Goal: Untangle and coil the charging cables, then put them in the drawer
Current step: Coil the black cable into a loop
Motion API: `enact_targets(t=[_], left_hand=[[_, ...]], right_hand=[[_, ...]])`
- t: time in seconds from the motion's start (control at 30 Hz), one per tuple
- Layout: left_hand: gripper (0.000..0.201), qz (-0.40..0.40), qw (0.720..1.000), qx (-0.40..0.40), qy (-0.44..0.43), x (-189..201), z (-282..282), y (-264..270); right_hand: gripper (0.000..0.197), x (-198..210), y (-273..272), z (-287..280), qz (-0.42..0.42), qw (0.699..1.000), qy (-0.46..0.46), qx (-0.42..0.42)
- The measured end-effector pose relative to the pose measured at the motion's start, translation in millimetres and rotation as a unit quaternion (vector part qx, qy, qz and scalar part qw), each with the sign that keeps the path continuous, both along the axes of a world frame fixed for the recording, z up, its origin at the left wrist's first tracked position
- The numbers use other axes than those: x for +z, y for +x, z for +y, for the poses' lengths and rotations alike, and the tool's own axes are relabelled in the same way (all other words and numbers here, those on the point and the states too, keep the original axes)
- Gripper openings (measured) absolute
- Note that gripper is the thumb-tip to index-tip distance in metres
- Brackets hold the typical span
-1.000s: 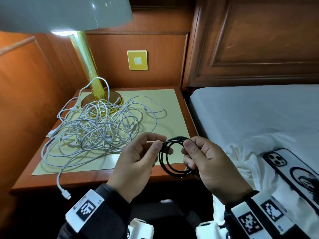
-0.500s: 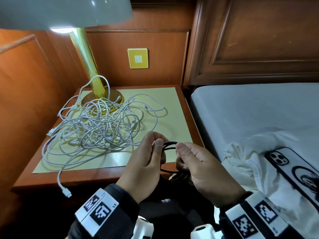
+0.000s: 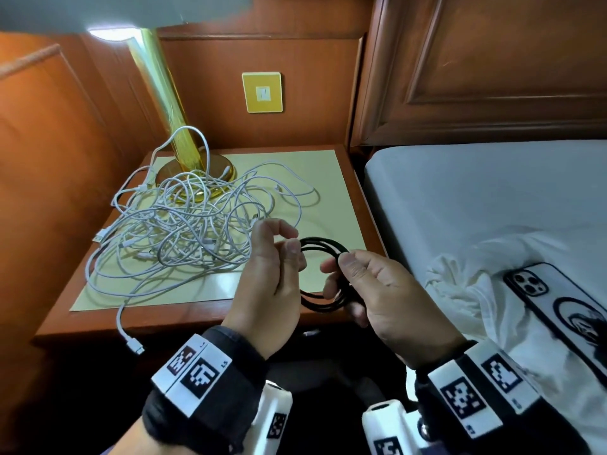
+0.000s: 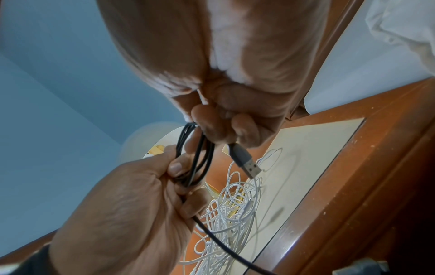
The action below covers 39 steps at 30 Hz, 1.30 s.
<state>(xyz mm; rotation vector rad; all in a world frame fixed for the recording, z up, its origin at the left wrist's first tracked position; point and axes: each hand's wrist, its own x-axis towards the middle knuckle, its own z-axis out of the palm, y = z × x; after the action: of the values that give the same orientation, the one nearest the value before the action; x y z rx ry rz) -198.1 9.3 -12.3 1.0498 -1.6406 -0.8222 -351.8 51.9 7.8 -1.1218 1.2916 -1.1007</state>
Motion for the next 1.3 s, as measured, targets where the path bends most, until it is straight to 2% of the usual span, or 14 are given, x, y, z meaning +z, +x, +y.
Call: enact_targets(t=[0.13,0.27,0.33,0.47,0.53,0.6,0.77,0.9,1.0,1.1,1.2,1.3], left_hand=[[0.007,0.003,1.0,-0.01,-0.016,-1,-2,0],[0.004,0.017,0.999,-0.051,0.005,-2,0,-3],[0.009,0.013,0.997,-0.072,0.023,-2,0,-4],[0.019,0.024,0.996,-0.074,0.047,-1,-2,2],[0.016,0.021,0.996,-0.064,0.061,-1,-5,8],[0.016,0.012,0.997,-0.043,0.07,0,-9,16],[0.02,-0.026,0.995,0.082,0.048,4,-20,31],[0.01,-0.065,0.986,0.147,0.036,-1,-25,40],[0.007,-0.125,0.977,0.171,0.008,-4,-26,39],[0.005,-0.198,0.966,0.166,-0.029,-6,-23,32],[0.005,-0.236,0.963,0.112,-0.066,-8,-19,21],[0.015,-0.259,0.961,0.031,-0.092,-11,-14,17]], right_hand=[[0.031,-3,4,-2,-0.023,1.0,-0.002,-0.011],[0.04,-7,7,-2,0.059,0.997,-0.031,-0.043],[0.04,-5,6,-2,0.099,0.991,-0.043,-0.074],[0.038,-6,3,-5,0.114,0.984,-0.063,-0.123],[0.039,-6,0,-8,0.068,0.985,-0.051,-0.153],[0.038,-2,-6,-10,-0.016,0.984,-0.033,-0.174],[0.032,11,-22,-10,-0.161,0.966,0.02,-0.201],[0.029,11,-27,-8,-0.186,0.963,0.014,-0.193],[0.026,9,-26,-10,-0.157,0.969,-0.001,-0.192],[0.024,7,-21,-9,-0.085,0.979,-0.024,-0.186],[0.026,3,-17,-7,0.019,0.984,-0.06,-0.166],[0.027,-2,-14,-6,0.124,0.973,-0.107,-0.163]])
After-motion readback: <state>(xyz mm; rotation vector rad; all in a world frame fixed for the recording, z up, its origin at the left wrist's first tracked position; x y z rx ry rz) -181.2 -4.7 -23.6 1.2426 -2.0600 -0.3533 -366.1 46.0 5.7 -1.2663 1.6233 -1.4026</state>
